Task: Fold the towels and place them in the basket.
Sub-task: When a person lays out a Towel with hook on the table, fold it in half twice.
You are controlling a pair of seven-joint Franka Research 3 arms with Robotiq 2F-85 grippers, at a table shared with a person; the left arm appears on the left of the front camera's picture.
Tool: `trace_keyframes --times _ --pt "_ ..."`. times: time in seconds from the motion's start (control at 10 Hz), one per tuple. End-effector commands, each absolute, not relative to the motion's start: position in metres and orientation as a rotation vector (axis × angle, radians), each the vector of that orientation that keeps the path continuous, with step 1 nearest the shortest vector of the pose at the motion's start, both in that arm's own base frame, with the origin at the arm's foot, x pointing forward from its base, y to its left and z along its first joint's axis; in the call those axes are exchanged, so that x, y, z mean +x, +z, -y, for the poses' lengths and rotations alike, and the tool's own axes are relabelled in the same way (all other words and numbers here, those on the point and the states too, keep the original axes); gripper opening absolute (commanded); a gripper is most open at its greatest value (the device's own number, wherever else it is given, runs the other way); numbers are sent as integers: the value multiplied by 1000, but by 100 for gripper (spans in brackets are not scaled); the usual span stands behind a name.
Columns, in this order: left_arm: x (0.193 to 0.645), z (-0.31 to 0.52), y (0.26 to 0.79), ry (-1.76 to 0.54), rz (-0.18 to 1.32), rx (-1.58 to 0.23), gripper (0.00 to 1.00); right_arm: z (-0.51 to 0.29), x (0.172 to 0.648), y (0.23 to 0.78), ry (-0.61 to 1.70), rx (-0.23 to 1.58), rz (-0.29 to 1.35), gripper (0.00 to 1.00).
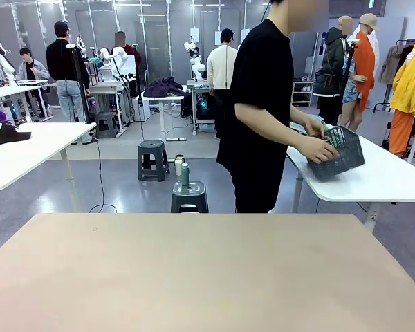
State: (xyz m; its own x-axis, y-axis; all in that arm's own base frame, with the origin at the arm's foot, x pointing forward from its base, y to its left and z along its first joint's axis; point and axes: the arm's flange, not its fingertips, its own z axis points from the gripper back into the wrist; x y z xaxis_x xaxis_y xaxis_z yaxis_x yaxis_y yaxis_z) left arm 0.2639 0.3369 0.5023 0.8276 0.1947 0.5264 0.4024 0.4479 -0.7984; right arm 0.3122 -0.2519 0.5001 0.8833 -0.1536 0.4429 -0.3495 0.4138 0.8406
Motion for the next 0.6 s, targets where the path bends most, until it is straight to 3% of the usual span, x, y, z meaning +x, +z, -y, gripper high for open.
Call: trace_keyframes --times 0.0,0.5 --pt "262 -336 503 -149 627 -1134 100 253 314 501 141 1164 517 100" --pt "262 -336 503 -149 627 -1134 100 253 314 501 141 1164 517 100"
